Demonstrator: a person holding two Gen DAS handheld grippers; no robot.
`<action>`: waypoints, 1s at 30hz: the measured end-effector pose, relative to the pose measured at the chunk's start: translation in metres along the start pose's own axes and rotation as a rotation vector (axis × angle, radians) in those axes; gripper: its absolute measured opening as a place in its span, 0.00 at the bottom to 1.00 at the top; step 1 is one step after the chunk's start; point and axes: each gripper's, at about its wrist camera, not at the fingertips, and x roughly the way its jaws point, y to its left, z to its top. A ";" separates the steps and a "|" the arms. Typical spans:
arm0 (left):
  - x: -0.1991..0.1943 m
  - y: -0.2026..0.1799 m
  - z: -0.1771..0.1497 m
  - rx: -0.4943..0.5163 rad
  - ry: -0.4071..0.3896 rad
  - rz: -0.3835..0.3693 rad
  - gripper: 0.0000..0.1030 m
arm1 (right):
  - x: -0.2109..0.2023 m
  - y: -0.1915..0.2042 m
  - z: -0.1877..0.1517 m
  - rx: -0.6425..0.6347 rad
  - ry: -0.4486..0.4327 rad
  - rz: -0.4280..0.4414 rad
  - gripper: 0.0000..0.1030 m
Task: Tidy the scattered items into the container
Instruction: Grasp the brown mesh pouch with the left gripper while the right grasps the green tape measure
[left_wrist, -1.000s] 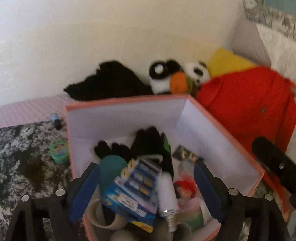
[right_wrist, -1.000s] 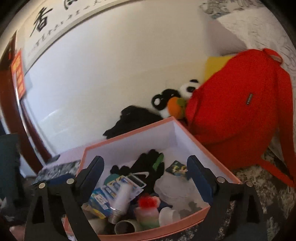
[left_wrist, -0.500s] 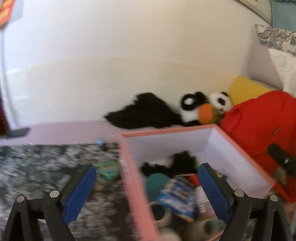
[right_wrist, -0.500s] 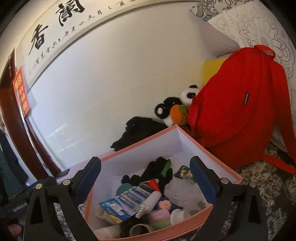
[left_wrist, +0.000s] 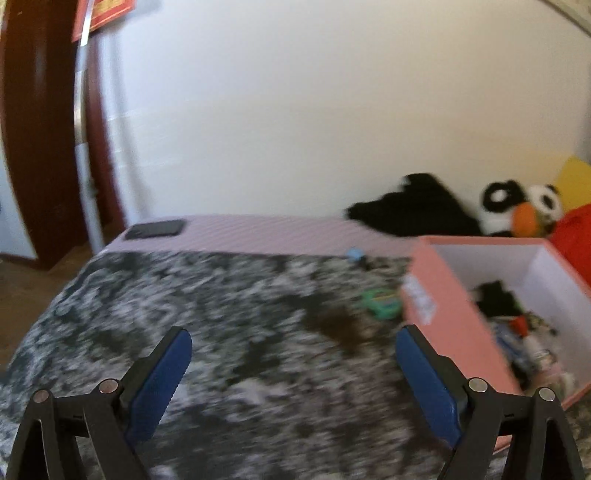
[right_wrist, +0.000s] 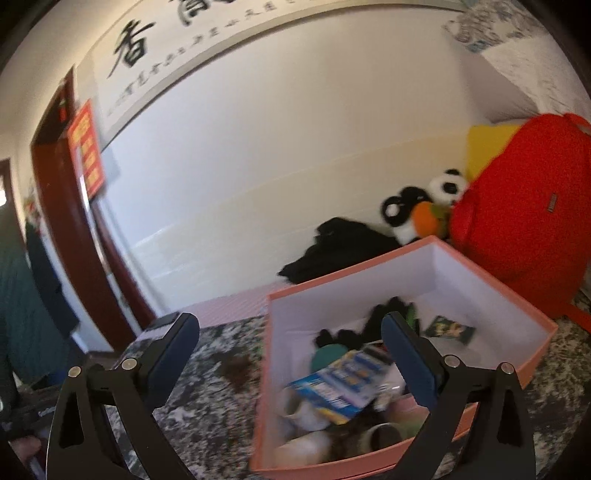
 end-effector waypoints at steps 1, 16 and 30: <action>0.002 0.009 -0.003 -0.007 0.008 0.012 0.90 | 0.003 0.009 -0.003 -0.013 0.006 0.011 0.98; 0.095 0.022 -0.045 -0.042 0.153 -0.061 0.91 | 0.063 0.100 -0.048 -0.051 0.183 0.200 0.98; 0.234 -0.074 -0.038 -0.001 0.261 -0.174 0.90 | 0.086 0.053 -0.022 0.090 0.167 0.193 0.98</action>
